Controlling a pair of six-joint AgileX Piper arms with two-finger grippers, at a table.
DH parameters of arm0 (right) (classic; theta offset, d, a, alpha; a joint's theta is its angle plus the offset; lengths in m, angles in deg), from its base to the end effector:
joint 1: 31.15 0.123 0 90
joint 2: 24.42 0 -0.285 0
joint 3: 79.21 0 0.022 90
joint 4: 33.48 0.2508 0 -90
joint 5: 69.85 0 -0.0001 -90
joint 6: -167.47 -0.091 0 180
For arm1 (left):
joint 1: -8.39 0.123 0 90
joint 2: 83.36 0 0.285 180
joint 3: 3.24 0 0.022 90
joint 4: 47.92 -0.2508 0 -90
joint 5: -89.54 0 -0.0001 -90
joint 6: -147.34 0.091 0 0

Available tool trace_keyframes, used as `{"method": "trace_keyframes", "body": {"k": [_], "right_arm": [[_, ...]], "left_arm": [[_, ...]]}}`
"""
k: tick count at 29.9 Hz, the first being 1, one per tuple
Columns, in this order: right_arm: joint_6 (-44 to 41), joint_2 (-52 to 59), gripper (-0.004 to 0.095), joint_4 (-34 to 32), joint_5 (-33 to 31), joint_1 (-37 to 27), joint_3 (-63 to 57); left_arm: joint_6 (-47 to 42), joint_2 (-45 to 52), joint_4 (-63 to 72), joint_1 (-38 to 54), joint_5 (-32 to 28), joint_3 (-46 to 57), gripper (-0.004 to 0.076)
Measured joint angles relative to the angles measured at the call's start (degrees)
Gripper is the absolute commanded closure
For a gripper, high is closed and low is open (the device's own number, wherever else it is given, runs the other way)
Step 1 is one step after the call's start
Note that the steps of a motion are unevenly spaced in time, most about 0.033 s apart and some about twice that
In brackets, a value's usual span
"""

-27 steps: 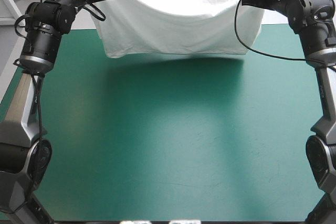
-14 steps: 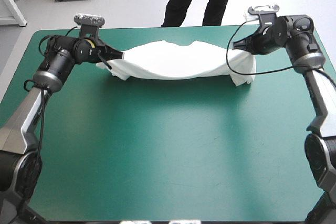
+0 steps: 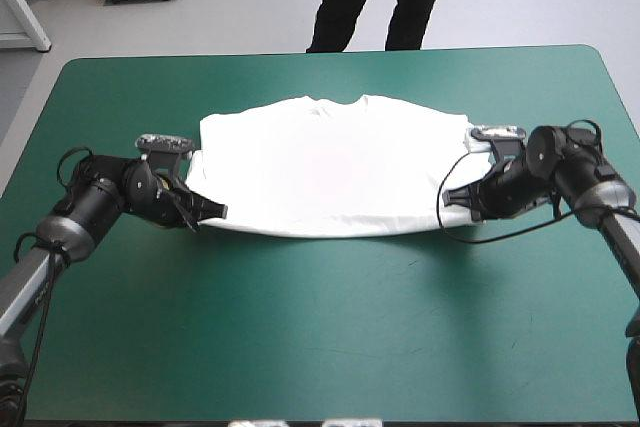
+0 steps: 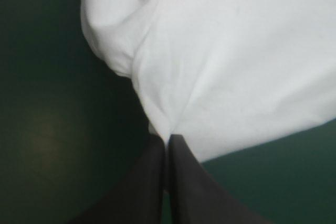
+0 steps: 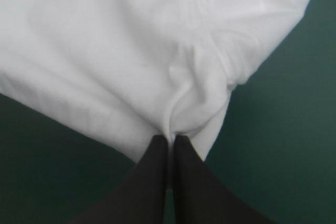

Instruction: Fold the cloth

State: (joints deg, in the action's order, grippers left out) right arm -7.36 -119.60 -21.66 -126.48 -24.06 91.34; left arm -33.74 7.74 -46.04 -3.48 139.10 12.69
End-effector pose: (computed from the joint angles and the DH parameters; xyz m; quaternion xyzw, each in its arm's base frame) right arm 0.2993 0.0529 0.2801 -0.0632 0.9803 0.0968 0.1603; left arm 0.2754 -0.0602 0.2830 0.0841 0.9714 -0.0394 0.2186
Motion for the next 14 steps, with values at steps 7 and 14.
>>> {"method": "trace_keyframes", "body": {"k": [7,14], "right_arm": [[0.12,8.51,0.0925,3.10,2.98,0.12,-16.58],[0.01,16.10,0.0925,3.97,3.21,0.12,-23.91]], "left_arm": [[0.61,4.34,2.19,0.00,1.91,10.81,0.0733],[1.08,8.68,2.42,0.00,4.83,14.03,0.0733]]}}
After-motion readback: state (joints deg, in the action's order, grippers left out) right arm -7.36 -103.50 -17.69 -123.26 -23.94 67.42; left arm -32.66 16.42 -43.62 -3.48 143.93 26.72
